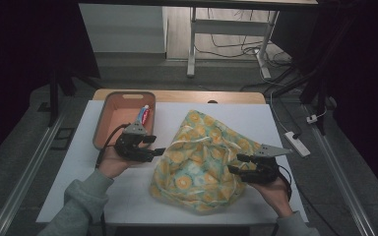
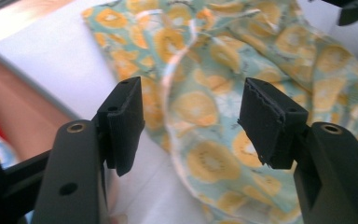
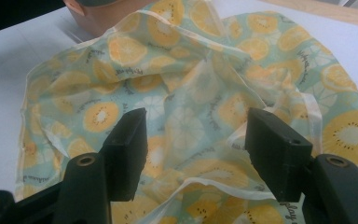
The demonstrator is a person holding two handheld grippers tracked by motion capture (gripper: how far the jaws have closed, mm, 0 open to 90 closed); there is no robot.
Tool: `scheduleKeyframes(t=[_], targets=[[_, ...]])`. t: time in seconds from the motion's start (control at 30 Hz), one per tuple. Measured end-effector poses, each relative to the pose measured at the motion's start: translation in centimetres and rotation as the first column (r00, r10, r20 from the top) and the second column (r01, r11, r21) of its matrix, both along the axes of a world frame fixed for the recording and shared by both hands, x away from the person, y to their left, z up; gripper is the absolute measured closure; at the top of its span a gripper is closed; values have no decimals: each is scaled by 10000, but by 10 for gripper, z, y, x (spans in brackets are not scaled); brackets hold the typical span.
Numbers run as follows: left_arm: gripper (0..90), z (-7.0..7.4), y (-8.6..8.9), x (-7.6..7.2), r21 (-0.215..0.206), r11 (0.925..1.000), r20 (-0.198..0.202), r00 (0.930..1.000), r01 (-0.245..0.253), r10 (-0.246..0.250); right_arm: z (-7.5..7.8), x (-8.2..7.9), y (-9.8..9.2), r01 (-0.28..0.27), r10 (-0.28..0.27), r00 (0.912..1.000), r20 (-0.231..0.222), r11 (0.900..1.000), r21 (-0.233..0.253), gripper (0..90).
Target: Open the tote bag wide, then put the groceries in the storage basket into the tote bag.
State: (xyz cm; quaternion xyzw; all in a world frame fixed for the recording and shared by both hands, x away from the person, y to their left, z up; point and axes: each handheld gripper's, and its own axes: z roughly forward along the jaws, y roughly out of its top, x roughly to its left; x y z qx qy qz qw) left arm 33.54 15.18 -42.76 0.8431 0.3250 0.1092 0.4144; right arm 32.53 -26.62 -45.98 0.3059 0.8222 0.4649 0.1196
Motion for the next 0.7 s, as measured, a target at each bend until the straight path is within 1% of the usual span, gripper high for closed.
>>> scheduleKeyframes(t=[0.07,0.17,0.2,0.27,0.37,0.47,0.53,0.57,0.63,0.7], targets=[[398,1,4,3,-91,9998,-18,9999,-172,172,-1,1,0,38,-38,10000,-45,10000,-6,394],[397,0,10,7,-14,9992,0,9992,-398,398,-2,2,-1,60,-60,9999,-103,10000,-36,394],[393,0,11,8,29,9986,-16,9986,-527,527,-2,2,-1,79,-79,9999,-113,10000,-26,394],[383,-1,14,13,343,9950,29,9956,-941,941,-3,3,-1,76,-77,9999,-151,10000,-24,394],[380,-2,20,24,404,9918,-87,9925,-1212,1217,-3,2,0,46,-47,9998,-174,10000,-67,394],[380,-1,25,39,687,9854,-166,9874,-1560,1575,-4,2,2,6,-9,9998,-196,9999,-170,394],[379,1,28,50,974,9780,-172,9822,-1845,1870,-5,3,3,-73,69,9997,-232,9998,-188,394],[378,2,31,56,1054,9743,-202,9791,-1993,2025,-6,3,4,-110,105,9996,-248,9997,-232,394],[378,3,36,68,1245,9645,-284,9708,-2331,2383,-6,3,6,-169,163,9995,-253,9995,-253,394],[377,3,41,80,1354,9568,-447,9631,-2573,2653,-7,4,7,-206,198,9995,-249,9992,-332,393]])
